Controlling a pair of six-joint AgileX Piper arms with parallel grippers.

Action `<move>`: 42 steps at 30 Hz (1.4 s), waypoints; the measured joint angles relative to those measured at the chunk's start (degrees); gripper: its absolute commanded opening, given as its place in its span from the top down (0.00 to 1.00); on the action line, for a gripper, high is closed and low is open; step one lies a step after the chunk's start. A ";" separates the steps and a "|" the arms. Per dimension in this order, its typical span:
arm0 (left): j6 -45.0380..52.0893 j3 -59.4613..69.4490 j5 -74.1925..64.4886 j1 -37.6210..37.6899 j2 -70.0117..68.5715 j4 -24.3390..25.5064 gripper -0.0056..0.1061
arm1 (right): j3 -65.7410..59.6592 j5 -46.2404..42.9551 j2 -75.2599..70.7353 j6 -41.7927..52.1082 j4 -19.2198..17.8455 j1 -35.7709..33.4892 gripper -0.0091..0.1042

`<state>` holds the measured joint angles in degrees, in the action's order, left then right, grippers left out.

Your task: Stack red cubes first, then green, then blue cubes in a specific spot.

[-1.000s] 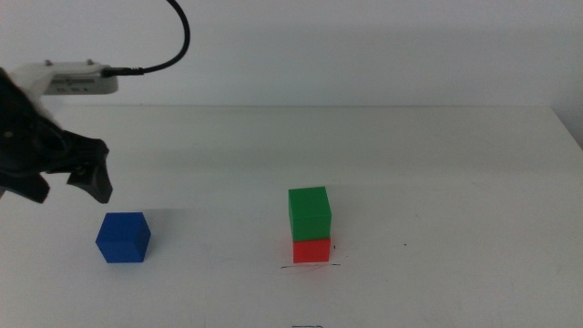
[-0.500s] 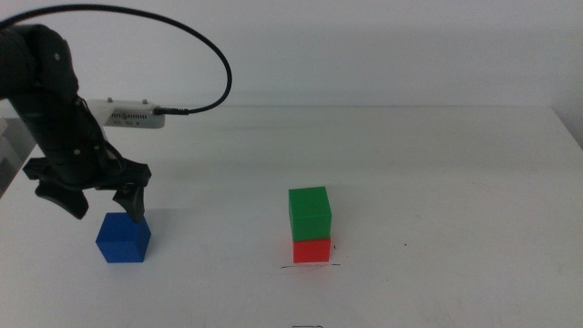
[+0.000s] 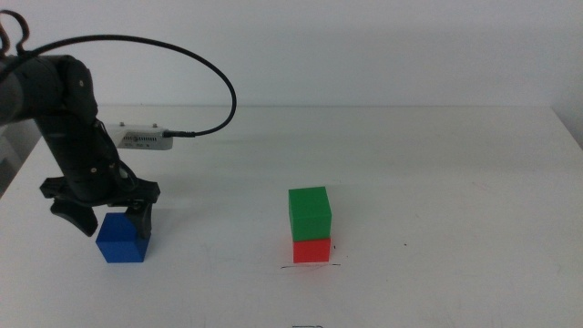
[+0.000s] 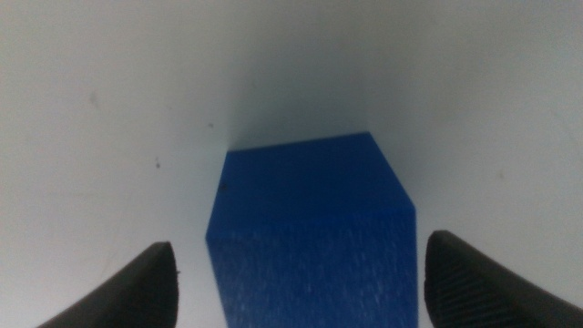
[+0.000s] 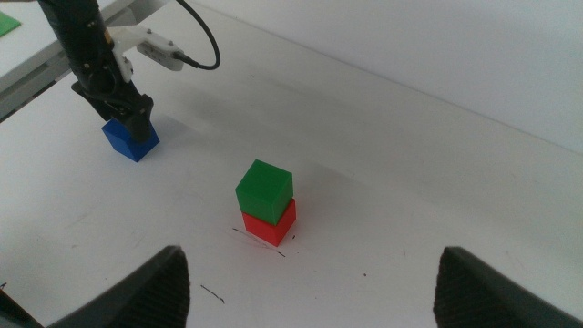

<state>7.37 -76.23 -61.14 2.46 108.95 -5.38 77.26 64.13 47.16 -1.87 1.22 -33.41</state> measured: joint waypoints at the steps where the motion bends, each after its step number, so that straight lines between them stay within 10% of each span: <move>1: -0.02 0.00 0.34 0.00 0.42 -0.16 0.14 | 0.00 0.00 0.00 0.00 0.00 0.00 0.15; 9: -0.07 -0.05 1.98 0.00 1.99 -0.34 0.22 | 0.00 0.00 0.00 0.00 0.00 0.00 0.15; 24: -0.20 -0.05 1.56 0.00 1.99 -2.31 0.96 | 0.00 0.00 0.00 0.00 0.00 0.00 0.15; 42: -23.07 -14.72 -9.36 14.53 -8.18 2.02 0.96 | 0.00 0.00 0.00 0.00 0.00 0.00 0.15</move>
<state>-15.70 -90.96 -70.50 17.00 100.77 -3.36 77.26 64.13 47.16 -1.87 1.22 -33.41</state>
